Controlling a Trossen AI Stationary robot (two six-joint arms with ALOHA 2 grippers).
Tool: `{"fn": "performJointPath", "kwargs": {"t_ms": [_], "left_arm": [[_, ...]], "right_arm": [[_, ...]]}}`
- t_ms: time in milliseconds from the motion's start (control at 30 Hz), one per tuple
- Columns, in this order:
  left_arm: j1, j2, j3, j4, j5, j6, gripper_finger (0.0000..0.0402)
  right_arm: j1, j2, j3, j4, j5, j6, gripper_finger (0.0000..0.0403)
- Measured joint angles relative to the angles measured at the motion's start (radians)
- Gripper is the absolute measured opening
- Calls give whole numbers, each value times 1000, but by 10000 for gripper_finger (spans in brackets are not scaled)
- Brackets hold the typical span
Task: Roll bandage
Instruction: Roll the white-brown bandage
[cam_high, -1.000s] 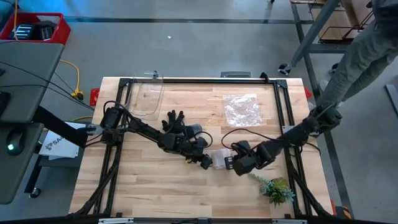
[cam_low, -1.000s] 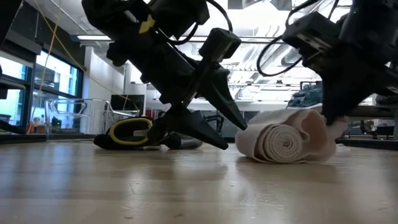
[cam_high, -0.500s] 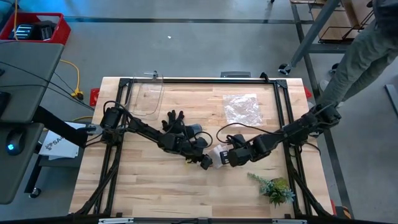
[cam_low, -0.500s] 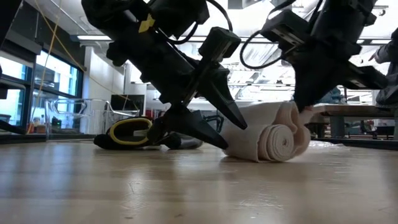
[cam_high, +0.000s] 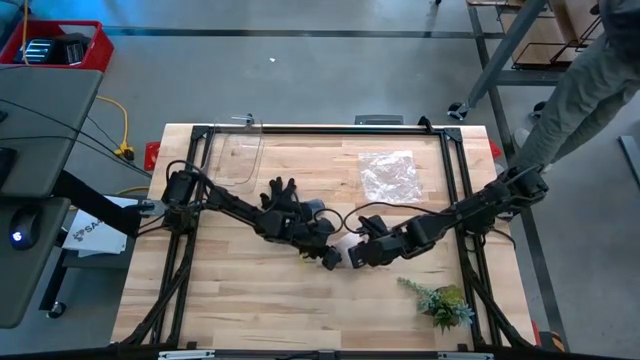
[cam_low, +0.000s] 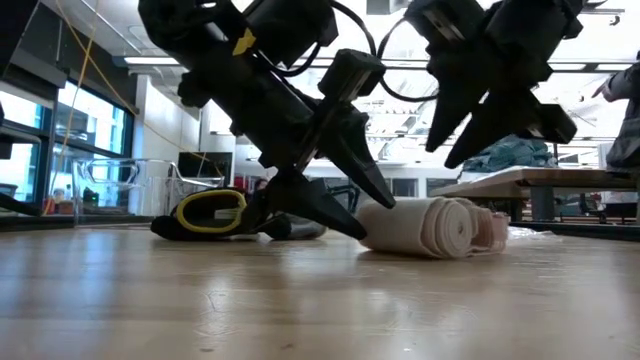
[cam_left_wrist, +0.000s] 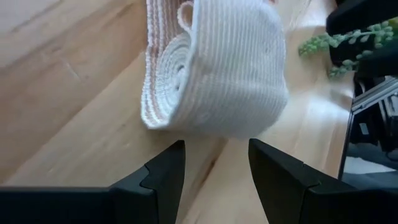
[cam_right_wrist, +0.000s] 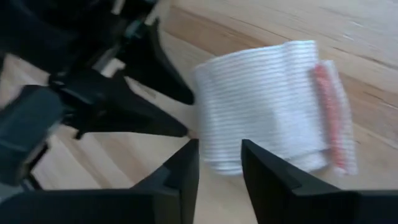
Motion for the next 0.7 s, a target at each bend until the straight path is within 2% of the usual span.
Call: {"fn": "performJointPath", "kwargs": {"t_ms": [200,300,500,600,700], "left_arm": [[23,-1,0,-68,30,46,172],[29,-2,0,-104,73,75,172],[35,-22,-1,-135,152,96,172],[34,-67,-1,-206,156,137,172],[28,-108,-1,-317,102,164,172]], "right_arm": [[0,-11,0,-38,26,-11,125],[-1,-59,0,-169,57,18,125],[-43,-110,0,-411,1,79,125],[-78,-105,-3,-456,-13,54,106],[-114,-90,-3,-425,-43,-37,54]]}}
